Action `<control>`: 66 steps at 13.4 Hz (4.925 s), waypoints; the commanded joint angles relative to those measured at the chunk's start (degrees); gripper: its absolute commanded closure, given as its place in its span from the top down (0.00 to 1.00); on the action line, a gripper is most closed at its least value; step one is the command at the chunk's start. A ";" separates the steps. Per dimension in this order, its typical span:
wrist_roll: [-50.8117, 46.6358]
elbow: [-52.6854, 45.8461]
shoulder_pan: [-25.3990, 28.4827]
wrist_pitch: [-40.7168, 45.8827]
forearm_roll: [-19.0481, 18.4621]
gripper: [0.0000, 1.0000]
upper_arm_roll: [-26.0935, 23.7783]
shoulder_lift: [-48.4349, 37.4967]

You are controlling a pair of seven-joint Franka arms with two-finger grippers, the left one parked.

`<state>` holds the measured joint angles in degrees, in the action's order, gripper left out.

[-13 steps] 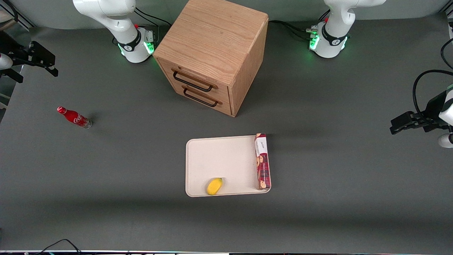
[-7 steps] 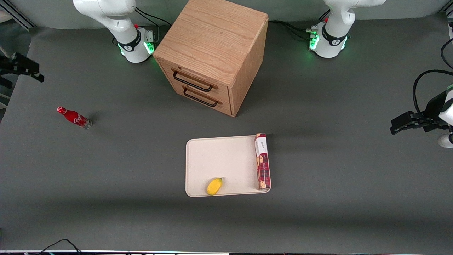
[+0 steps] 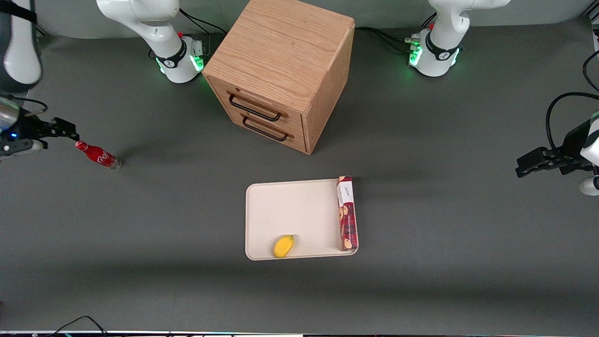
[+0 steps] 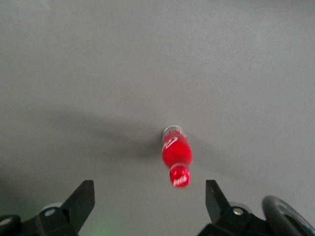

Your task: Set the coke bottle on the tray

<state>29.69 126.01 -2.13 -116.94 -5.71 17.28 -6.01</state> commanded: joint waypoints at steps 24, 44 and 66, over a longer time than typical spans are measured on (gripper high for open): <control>0.75 -25.66 1.52 23.81 2.09 0.03 -7.94 -1.57; -94.27 -36.98 4.94 1.19 -22.59 0.24 -55.25 41.34; -26.87 -16.65 2.31 20.77 5.84 1.00 -18.68 -10.35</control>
<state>3.12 112.16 -0.44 -98.66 -4.72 -1.22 -15.52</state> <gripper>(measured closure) 0.000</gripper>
